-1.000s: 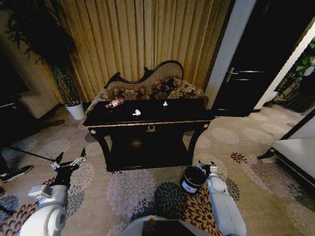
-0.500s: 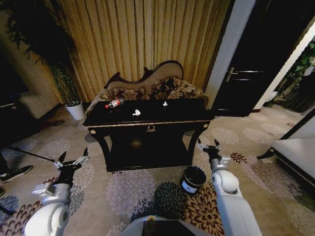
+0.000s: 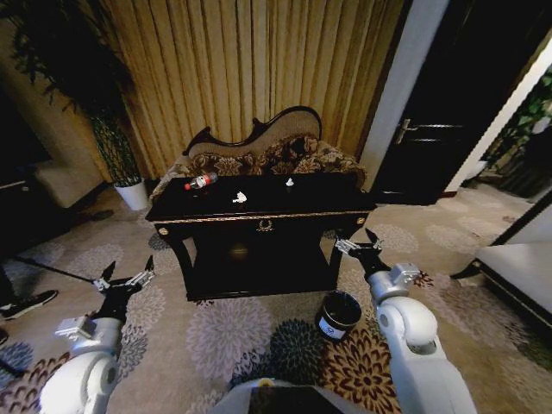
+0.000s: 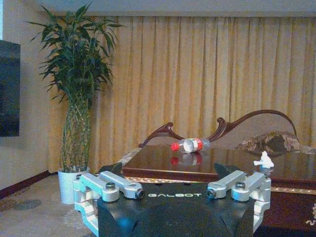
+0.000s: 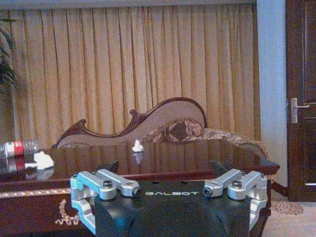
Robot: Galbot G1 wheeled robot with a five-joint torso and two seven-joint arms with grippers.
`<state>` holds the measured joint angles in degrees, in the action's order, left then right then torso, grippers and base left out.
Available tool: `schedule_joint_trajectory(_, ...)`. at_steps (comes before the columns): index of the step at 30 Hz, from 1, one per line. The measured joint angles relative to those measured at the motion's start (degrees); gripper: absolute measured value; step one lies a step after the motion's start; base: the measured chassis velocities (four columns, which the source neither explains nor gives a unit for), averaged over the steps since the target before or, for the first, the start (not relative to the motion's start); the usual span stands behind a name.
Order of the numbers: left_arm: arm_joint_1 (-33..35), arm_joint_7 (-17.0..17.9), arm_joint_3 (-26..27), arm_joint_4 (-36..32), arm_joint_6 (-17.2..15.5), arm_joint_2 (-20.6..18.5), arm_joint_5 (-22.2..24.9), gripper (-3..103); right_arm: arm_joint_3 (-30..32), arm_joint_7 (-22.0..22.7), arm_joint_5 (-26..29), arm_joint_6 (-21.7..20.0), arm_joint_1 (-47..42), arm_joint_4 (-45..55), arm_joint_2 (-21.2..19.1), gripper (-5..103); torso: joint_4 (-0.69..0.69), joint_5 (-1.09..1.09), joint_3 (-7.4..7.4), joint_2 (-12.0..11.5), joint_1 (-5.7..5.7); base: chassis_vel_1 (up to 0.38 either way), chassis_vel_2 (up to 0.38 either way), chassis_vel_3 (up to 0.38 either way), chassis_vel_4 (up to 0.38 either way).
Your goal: Move to the front of the table and place the trash on the table into the trash bin.
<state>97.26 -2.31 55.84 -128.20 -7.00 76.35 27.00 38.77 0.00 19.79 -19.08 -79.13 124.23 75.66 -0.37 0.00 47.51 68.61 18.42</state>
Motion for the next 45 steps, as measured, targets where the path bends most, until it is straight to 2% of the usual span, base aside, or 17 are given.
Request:
schedule_joint_trajectory(6,0.2,-0.2,0.1,0.1,0.0,-0.7,0.3,100,-0.9,0.0,0.2,0.9,0.2,-1.5,-1.6,100,0.00,0.00,0.00,0.0,-0.01,-0.047,0.047,0.047,-0.039)
schedule_joint_trajectory(12,0.4,-0.2,0.2,0.3,-0.1,-2.4,0.9,100,-2.4,0.0,1.7,1.9,-1.5,-0.9,-6.2,100,0.00,0.00,0.00,0.0,-0.01,-0.160,0.168,0.167,-0.156)
schedule_joint_trajectory(21,0.7,-0.2,-0.2,0.0,-0.2,-3.2,1.0,100,-3.7,0.0,3.6,1.9,-1.7,0.6,-8.6,100,0.00,0.02,0.01,0.0,0.01,-0.271,0.269,0.278,-0.270)
schedule_joint_trajectory(24,0.7,-0.2,-0.2,0.0,-0.2,-3.1,0.9,100,-3.9,0.0,3.8,1.9,-1.5,0.5,-8.7,100,0.00,-0.04,0.00,0.0,0.01,-0.348,0.325,0.352,-0.307)
schedule_joint_trajectory(31,0.5,-0.2,-0.6,-0.1,-0.4,-2.6,0.7,100,-4.9,0.0,3.8,2.0,-0.4,-0.3,-8.0,100,0.00,0.00,0.04,-0.1,0.10,-0.287,0.274,0.282,-0.263)
schedule_joint_trajectory(38,0.5,-0.3,-1.0,0.2,-0.5,-1.9,0.3,100,-6.8,0.0,3.6,1.8,1.3,-0.7,-6.7,100,-0.01,-0.01,0.01,0.0,0.00,-0.061,0.064,0.016,-0.029)
schedule_joint_trajectory(45,0.4,-0.3,-0.6,0.1,-1.0,-1.8,0.6,100,-13.2,0.0,3.2,0.0,6.8,-5.6,-5.7,100,0.00,0.00,-0.02,0.0,-0.08,0.047,-0.049,-0.033,0.043)
